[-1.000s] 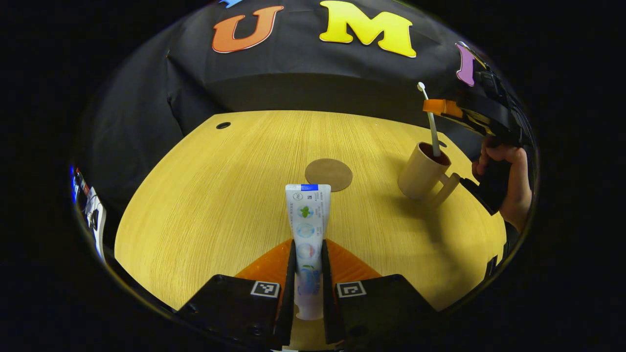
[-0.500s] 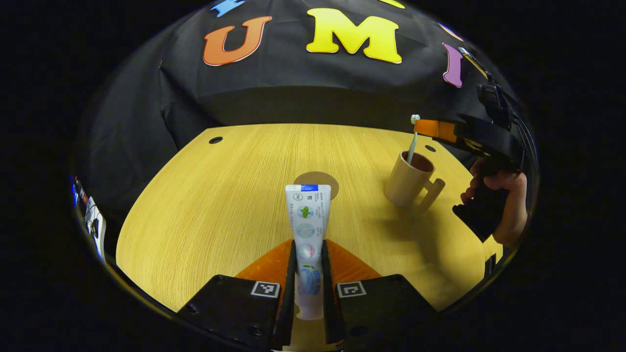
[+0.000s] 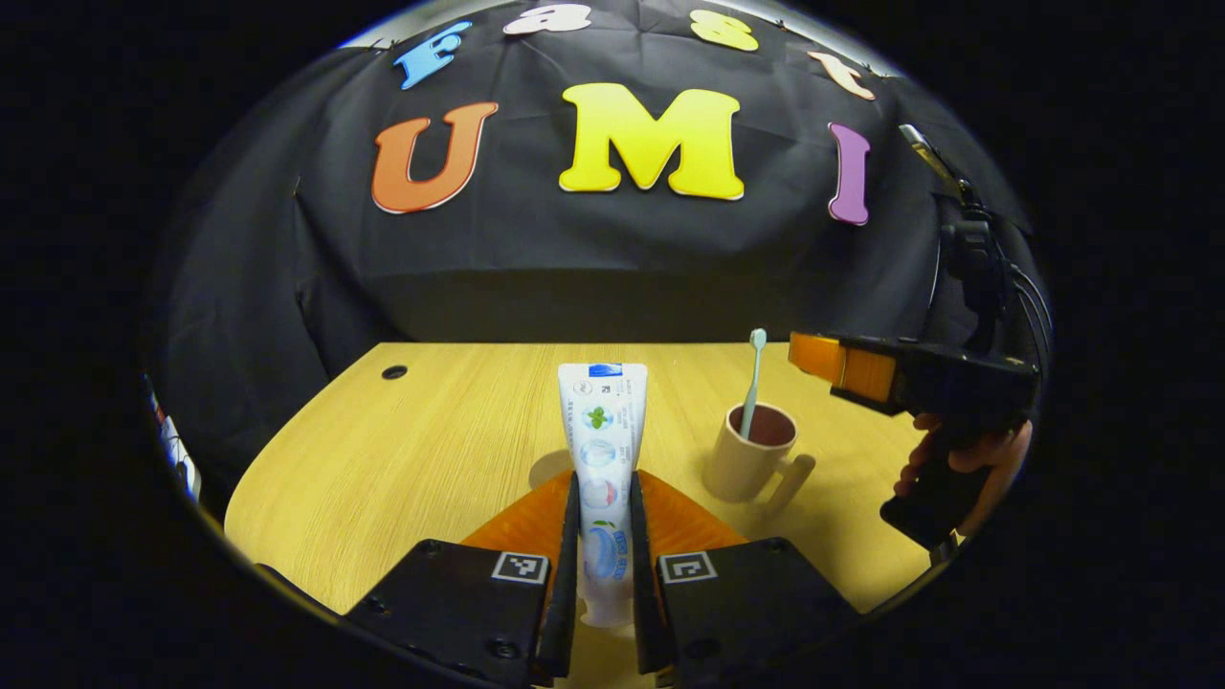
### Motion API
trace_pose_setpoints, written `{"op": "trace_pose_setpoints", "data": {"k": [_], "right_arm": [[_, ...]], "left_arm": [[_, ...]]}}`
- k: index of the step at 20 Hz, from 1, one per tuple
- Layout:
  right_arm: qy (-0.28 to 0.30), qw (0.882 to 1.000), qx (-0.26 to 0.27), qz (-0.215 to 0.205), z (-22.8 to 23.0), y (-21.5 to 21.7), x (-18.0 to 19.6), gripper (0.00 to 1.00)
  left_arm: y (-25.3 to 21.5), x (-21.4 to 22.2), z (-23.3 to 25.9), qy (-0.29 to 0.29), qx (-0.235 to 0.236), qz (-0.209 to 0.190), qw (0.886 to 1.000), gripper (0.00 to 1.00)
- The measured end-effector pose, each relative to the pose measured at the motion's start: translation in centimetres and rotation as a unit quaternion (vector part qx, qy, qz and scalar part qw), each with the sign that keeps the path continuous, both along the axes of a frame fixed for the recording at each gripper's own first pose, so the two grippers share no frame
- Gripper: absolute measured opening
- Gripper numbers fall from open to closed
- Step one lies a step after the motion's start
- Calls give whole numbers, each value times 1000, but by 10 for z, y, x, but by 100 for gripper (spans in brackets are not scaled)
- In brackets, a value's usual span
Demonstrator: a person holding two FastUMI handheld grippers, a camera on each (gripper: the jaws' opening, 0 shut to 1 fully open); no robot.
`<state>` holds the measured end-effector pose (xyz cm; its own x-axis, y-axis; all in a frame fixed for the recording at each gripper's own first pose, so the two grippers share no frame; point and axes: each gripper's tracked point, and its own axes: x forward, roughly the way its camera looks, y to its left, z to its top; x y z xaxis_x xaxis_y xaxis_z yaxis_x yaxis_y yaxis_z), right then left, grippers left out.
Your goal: Put the toothbrush and toothpaste on the desktop into the cup, then pick up the cup and place it on the coaster on the desktop.
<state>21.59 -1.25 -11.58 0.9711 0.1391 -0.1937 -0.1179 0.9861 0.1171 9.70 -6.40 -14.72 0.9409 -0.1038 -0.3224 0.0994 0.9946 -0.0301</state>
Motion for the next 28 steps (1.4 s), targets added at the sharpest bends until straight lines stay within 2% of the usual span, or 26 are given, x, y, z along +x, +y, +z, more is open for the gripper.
{"op": "trace_pose_setpoints", "data": {"k": [6, 7, 8, 11, 12, 13, 20, 28], "right_arm": [[16, 1000, -16, -10, -8, -46, -5, 55], [20, 1000, -19, -13, -11, -55, -5, 58], [24, 999, -23, -17, -14, -64, -6, 66], [33, 999, -33, -26, -24, -89, -5, 69], [38, 998, -33, -29, -28, -95, -6, 73], [44, 998, -33, -32, -33, -100, -6, 77], [72, 996, -39, -41, -59, -118, -12, 77], [76, 996, -31, -44, -61, -112, -19, 77]], "left_arm": [[-69, 63, 35, -116, -3, -34, 993, 28], [-81, 72, 40, -130, -7, -42, 991, 28], [-93, 79, 44, -144, -11, -48, 988, 28], [-121, 97, 49, -177, -19, -66, 982, 28], [-128, 102, 47, -185, -21, -69, 980, 28], [-132, 104, 41, -187, -19, -69, 980, 28], [-140, 116, 10, -179, -13, -74, 981, 29], [-142, 108, -7, -151, -21, -78, 985, 36]]}}
